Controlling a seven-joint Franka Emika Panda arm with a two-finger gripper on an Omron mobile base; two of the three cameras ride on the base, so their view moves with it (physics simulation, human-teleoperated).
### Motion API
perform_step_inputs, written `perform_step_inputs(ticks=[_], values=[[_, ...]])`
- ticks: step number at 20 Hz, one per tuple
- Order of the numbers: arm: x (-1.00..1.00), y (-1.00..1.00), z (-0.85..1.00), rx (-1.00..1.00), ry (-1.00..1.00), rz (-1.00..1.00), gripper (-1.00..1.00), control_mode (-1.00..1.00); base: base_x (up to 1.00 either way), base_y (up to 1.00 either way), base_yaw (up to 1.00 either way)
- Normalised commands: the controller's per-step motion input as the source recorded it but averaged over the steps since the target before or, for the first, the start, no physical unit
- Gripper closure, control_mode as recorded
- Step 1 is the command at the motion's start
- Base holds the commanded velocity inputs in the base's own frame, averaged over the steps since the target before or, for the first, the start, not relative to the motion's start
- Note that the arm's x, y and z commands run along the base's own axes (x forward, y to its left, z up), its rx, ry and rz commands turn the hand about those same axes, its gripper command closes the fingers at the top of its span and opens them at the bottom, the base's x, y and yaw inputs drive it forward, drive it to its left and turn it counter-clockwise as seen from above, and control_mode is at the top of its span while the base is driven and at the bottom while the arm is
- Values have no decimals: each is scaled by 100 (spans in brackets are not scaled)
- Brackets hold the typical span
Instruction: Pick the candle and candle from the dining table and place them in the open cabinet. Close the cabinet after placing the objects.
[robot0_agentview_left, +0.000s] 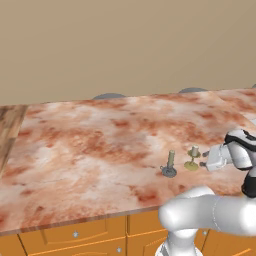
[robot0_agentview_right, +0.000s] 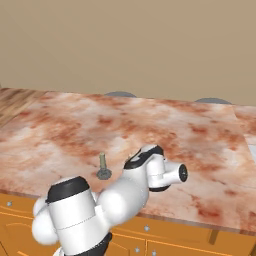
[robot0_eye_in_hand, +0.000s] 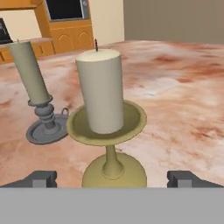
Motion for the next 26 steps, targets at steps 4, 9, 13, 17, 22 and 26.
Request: perform_step_inputs(ticks=[4,9,13,17,22,26], values=[[21,-18,-18,4,2,-2,-100,-100,0,0,0],[11,-16,-8,3,0,-2,-100,-100,0,0,0],[-20,25,0,0,0,0,-100,-100,0,0,0],[-10,34,0,0,0,0,-100,-100,0,0,0],[0,29,0,0,0,0,-100,-100,0,0,0],[5,10,-2,1,0,0,-100,-100,0,0,0]])
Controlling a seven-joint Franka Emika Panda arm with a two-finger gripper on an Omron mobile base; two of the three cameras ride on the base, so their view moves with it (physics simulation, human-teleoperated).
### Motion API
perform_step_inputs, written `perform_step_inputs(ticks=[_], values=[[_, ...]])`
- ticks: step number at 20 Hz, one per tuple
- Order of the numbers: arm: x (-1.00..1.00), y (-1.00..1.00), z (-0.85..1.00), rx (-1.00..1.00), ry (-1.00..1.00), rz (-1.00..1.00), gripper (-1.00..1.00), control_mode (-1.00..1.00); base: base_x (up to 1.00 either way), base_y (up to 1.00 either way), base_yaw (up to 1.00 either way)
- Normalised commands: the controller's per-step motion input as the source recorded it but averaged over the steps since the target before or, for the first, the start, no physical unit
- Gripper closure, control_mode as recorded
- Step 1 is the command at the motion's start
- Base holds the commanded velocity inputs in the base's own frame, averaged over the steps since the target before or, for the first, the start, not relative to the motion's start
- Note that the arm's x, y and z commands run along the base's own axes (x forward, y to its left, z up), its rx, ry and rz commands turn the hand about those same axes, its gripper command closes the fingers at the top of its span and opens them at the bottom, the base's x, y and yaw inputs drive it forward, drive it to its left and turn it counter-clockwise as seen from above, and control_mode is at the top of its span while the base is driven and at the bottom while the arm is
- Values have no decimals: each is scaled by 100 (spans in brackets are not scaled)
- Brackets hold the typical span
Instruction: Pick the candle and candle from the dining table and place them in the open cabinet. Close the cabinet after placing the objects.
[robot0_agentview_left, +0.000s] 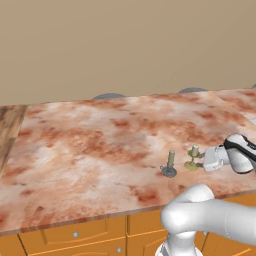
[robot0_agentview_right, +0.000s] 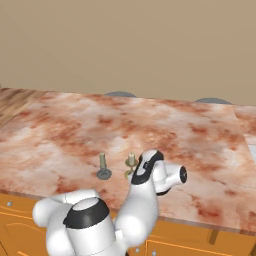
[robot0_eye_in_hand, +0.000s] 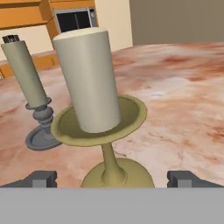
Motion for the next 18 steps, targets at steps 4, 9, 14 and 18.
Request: perform_step_inputs(ticks=[4,9,14,18], values=[[7,6,-4,1,0,0,-100,-100,0,0,0],[20,10,-14,0,0,0,-100,-100,0,0,0],[18,6,-8,2,0,0,-100,-100,0,0,0],[26,18,-8,1,0,0,-100,-100,0,0,0]])
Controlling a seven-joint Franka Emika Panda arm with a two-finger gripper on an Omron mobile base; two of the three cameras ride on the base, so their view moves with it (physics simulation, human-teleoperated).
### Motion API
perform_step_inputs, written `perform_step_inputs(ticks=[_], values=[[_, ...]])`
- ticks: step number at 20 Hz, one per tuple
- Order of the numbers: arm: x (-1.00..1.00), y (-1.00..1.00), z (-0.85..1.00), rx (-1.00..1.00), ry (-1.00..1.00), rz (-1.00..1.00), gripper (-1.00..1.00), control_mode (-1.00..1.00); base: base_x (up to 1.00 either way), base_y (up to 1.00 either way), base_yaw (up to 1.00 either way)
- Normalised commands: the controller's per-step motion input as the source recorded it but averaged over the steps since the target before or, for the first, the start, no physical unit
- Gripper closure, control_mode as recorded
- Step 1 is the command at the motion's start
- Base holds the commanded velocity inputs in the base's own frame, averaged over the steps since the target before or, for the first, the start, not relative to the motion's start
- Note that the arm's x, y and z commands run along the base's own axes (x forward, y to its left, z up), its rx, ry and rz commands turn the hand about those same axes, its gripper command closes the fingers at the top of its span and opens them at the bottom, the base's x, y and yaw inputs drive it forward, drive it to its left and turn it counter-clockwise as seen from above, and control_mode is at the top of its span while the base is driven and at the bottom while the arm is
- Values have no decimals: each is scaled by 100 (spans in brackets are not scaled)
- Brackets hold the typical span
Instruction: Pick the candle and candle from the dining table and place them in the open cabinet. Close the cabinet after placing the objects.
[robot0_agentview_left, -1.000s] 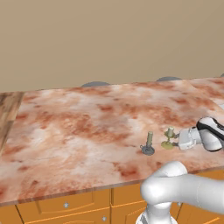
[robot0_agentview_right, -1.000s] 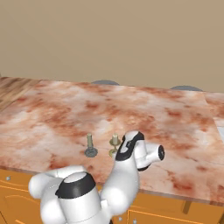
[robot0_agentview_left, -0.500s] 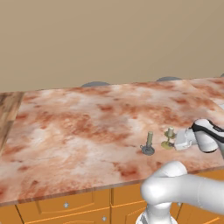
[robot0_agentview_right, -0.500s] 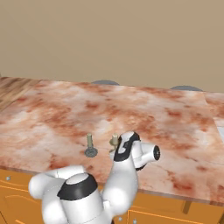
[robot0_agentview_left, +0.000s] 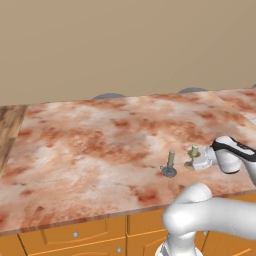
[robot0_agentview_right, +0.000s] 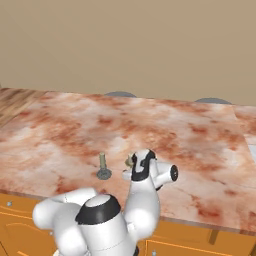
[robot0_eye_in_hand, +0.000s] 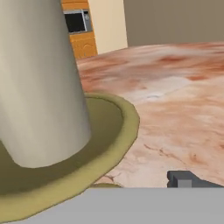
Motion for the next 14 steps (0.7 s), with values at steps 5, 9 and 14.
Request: perform_step_inputs(ticks=[5,9,14], values=[[23,24,-10,1,0,0,100,-100,0,0,0],[0,9,0,0,0,1,100,-100,0,0,0],[-26,0,27,5,-12,1,100,-100,0,0,0]])
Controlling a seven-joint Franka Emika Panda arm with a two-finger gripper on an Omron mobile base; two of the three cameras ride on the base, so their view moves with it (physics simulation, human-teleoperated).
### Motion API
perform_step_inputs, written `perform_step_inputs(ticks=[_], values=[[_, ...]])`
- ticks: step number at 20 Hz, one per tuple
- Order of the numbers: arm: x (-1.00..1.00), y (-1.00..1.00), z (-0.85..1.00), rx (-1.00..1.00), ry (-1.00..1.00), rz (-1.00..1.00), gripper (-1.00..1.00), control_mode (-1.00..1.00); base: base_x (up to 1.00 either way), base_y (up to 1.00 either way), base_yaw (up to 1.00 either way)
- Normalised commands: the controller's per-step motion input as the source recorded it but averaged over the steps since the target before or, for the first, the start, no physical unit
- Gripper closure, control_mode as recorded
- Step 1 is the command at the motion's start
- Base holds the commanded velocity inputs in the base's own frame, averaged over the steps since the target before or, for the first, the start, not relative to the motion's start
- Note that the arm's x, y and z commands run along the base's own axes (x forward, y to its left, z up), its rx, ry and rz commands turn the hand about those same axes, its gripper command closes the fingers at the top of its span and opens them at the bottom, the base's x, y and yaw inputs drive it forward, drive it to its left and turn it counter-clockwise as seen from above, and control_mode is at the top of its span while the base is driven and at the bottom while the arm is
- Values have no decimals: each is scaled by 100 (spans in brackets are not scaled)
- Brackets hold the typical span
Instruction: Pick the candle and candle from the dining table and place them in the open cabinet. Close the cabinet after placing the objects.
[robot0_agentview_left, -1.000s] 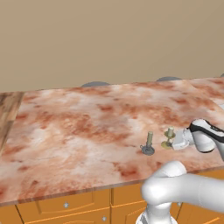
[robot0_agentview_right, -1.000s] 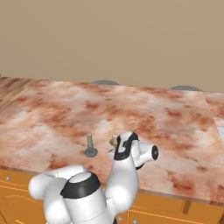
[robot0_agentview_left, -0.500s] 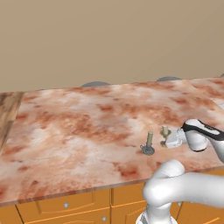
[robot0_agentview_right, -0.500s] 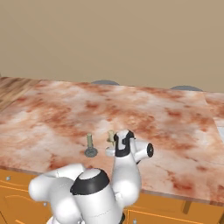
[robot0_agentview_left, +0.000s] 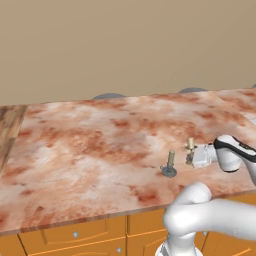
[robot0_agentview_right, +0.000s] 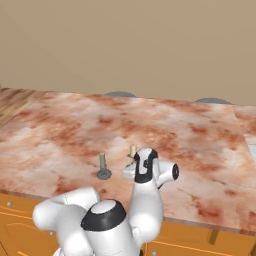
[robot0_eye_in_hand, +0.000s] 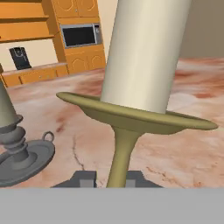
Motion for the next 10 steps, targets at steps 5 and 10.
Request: perform_step_inputs(ticks=[5,10], values=[[-24,0,60,1,-11,0,100,-100,0,0,0],[-19,6,66,0,-3,0,100,-100,0,0,0]])
